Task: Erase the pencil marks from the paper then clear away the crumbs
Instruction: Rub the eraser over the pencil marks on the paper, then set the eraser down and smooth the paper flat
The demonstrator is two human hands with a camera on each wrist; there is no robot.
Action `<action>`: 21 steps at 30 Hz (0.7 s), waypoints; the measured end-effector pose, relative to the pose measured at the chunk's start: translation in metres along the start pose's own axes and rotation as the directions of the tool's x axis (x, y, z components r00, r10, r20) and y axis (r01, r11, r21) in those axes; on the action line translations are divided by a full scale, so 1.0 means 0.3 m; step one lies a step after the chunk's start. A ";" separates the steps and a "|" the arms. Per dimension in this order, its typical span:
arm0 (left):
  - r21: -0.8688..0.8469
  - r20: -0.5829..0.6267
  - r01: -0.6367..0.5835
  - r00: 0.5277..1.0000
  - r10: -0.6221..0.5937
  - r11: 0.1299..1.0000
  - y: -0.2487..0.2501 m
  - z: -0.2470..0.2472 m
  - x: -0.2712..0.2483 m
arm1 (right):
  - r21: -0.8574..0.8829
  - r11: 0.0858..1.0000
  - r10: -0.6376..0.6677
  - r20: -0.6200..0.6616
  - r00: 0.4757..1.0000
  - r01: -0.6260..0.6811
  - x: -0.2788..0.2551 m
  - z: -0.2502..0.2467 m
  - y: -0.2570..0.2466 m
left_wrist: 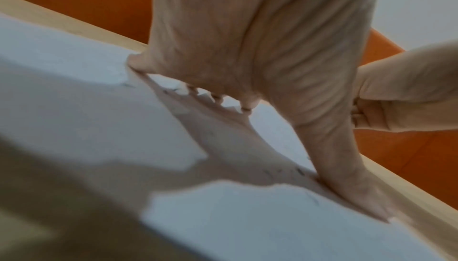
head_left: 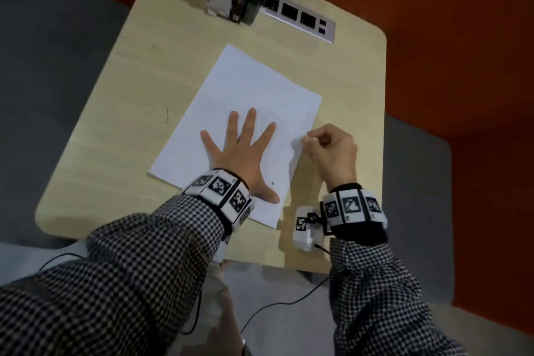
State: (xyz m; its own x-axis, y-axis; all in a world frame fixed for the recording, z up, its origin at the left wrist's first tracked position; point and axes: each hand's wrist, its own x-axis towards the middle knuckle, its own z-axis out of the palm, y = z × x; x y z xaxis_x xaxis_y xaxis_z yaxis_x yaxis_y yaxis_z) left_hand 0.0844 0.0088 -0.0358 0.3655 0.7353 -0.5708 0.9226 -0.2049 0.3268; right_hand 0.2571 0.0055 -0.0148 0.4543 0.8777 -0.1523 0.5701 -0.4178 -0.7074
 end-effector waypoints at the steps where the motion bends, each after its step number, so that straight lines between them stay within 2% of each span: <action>1: -0.009 0.001 0.020 1.000 -0.020 1.000 -0.008 0.000 -0.009 | 0.005 1.000 -0.016 -0.075 0.997 0.017 0.039 -0.021 -0.002; 3: -0.040 0.000 0.058 0.998 -0.058 0.998 -0.024 0.009 -0.038 | -0.007 0.999 -0.050 -0.190 0.980 0.049 0.126 -0.048 -0.008; 5: -0.067 0.007 0.074 0.997 -0.074 0.995 -0.037 0.020 -0.063 | -0.031 0.999 -0.043 -0.214 0.976 0.038 0.200 -0.044 -0.005; 7: -0.083 0.011 0.068 0.998 -0.067 0.994 -0.045 0.020 -0.076 | -0.118 0.993 -0.036 -0.156 0.987 0.017 0.250 -0.032 0.006; 9: -0.101 -0.005 0.050 0.999 -0.050 0.994 -0.052 0.009 -0.084 | -0.277 0.961 -0.038 -0.084 0.996 0.013 0.269 -0.036 0.004; 12: -0.174 -0.119 0.011 0.992 -0.032 0.985 -0.073 -0.029 -0.116 | -0.425 0.894 -0.181 -0.050 0.982 0.143 0.236 -0.052 -0.026; 14: -0.246 -0.221 -0.013 0.974 -0.043 0.969 -0.115 -0.056 -0.148 | -0.348 0.882 -0.317 0.061 0.947 0.317 0.150 -0.031 -0.057; 16: -0.291 -0.308 0.001 0.947 -0.095 0.957 -0.180 -0.076 -0.192 | -0.297 0.851 -0.360 0.271 0.893 0.433 0.026 0.012 -0.059; 18: -0.374 -0.339 0.066 0.919 -0.202 0.925 -0.261 -0.082 -0.238 | -0.341 0.828 -0.278 0.439 0.854 0.445 -0.095 0.052 -0.042; 21: -0.482 -0.279 0.198 0.889 -0.364 0.854 -0.364 -0.068 -0.304 | -0.435 0.831 -0.074 0.530 0.844 0.347 -0.220 0.105 -0.017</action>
State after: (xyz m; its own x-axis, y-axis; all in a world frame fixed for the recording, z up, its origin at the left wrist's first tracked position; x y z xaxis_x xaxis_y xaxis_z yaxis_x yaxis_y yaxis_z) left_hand -0.0522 -0.0226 -0.0042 -0.0452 0.9082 -0.4160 0.8006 0.2820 0.5287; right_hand 0.2028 -0.0429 -0.0230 -0.0220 0.8967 -0.4421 0.9290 -0.1450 -0.3404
